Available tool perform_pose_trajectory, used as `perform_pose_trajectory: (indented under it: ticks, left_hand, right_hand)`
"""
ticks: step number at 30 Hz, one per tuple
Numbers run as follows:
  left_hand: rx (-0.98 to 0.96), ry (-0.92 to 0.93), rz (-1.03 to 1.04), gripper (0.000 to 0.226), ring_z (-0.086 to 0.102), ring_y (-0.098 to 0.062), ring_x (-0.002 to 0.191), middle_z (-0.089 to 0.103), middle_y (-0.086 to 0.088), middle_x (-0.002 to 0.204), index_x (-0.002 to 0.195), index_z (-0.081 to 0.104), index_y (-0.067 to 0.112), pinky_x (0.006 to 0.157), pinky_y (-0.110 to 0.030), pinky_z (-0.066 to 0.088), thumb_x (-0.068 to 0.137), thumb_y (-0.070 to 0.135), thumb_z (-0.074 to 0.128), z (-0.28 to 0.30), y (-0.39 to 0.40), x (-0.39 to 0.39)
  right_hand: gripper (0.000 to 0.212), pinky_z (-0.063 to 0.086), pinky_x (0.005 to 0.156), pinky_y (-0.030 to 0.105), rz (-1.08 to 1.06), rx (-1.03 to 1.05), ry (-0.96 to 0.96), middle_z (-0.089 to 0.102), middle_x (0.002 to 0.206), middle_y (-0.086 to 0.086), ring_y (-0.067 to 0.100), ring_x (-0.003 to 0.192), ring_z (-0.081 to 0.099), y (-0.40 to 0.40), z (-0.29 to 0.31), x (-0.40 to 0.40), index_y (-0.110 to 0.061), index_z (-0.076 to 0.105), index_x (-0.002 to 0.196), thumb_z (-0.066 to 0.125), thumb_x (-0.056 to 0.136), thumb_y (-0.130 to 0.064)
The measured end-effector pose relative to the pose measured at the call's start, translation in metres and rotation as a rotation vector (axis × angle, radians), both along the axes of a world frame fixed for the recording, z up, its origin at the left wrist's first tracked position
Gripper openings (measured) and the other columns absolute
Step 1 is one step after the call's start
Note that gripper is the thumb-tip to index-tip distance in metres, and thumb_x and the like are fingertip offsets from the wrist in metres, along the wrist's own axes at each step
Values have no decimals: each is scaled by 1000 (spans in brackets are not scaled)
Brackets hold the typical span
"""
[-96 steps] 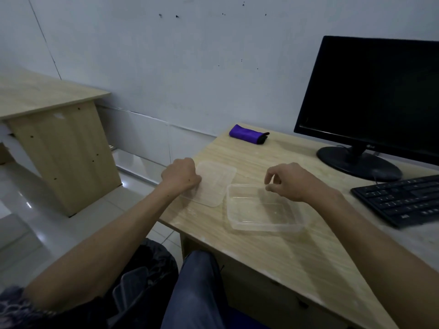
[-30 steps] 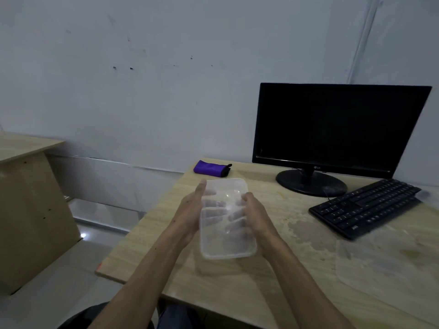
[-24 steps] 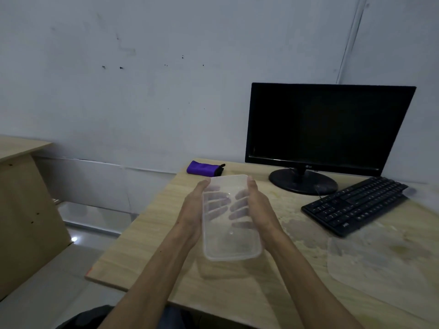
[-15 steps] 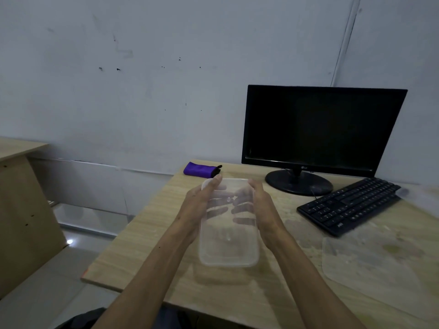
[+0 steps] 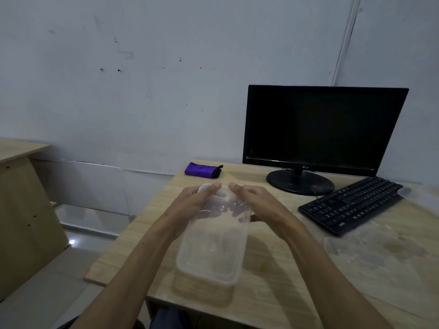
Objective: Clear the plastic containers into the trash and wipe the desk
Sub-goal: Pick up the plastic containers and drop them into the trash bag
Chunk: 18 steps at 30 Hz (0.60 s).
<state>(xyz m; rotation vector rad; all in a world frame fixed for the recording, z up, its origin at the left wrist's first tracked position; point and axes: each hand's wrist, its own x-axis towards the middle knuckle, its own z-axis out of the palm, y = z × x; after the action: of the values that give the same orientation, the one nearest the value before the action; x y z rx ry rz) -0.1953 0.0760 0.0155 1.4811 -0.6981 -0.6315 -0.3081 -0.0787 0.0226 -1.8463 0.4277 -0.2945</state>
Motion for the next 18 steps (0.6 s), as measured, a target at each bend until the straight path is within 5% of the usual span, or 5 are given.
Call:
perform_pose_trajectory:
  ticks: [3,8,14,18]
  left_hand:
    - [67,-71,-121,39,74,-22,89,78,-17,103,108,76,6,89,-35,59,101,41,58,9,7,1]
    - [34,-80,-89,40,75,-27,93,78,-19,104,112,73,3,95,-42,57,101,39,59,19,7,4]
    - [4,-80,-98,35,73,-29,99,77,-18,108,108,78,16,96,-39,55,102,42,56,27,7,7]
    - [-66,-17,-37,38,73,-27,97,77,-19,106,114,75,10,87,-32,57,101,41,59,25,2,12]
  right_hand:
    - [55,62,86,38,149,-99,128,79,99,6,19,91,75,-7,18,0,-15,78,107,58,94,-64]
    - [60,59,79,27,280,11,114,76,110,16,18,92,70,-16,38,2,4,72,115,69,89,-50]
    - [30,60,92,37,351,190,60,73,117,19,25,104,69,-32,40,-1,-3,76,116,69,95,-23]
    - [38,59,94,37,329,435,-100,62,135,26,30,116,63,-32,28,-8,-3,68,130,68,94,-14]
